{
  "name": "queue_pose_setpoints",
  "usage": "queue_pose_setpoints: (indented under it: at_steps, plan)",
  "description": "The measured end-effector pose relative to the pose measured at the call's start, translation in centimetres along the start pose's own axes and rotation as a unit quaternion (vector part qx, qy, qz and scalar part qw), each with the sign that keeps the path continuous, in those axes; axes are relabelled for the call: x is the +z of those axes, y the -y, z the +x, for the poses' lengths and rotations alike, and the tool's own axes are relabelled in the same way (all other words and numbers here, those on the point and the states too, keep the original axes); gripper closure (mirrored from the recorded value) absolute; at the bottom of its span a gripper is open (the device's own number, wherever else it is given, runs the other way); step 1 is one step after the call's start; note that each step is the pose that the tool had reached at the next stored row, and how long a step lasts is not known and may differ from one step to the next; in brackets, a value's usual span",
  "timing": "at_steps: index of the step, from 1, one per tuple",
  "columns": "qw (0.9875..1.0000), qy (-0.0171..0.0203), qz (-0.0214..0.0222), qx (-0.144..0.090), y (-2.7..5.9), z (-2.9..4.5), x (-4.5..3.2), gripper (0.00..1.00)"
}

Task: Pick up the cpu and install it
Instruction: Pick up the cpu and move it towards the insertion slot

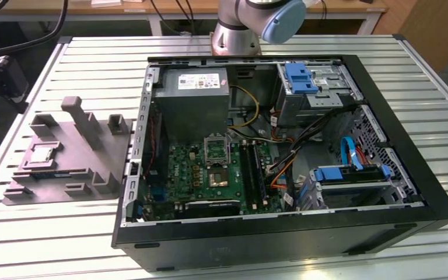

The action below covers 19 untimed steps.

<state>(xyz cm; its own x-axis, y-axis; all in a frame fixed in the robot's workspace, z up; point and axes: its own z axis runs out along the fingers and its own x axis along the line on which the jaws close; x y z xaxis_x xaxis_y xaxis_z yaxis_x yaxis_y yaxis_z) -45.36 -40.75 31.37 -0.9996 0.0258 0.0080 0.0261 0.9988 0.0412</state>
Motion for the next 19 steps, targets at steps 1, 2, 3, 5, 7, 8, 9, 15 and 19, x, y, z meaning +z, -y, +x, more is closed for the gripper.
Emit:
queue_pose_setpoints:
  at_steps: [1,2,3,5,7,8,9,15,19]
  plan:
    - [1.0000,0.0000,0.0000,0.000,0.07,-0.01,0.12,0.29]
    - [1.0000,0.0000,0.0000,0.000,0.14,-0.02,0.26,0.29]
    - [1.0000,0.0001,0.0000,0.000,0.21,-0.05,0.41,0.29]
    - [1.0000,0.0000,-0.0001,0.000,0.30,-0.16,0.73,0.29]
    - [1.0000,0.0000,-0.0001,0.000,0.31,-0.27,1.09,0.29]
    - [1.0000,0.0001,-0.0001,0.000,0.32,-0.33,1.27,0.29]
    - [1.0000,0.0001,-0.0001,0.000,0.32,-0.36,1.46,0.29]
    - [0.9999,-0.0007,0.0000,-0.017,0.38,-0.43,2.54,0.29]
    - [0.9999,-0.0008,-0.0001,-0.017,0.45,-0.44,3.27,0.29]
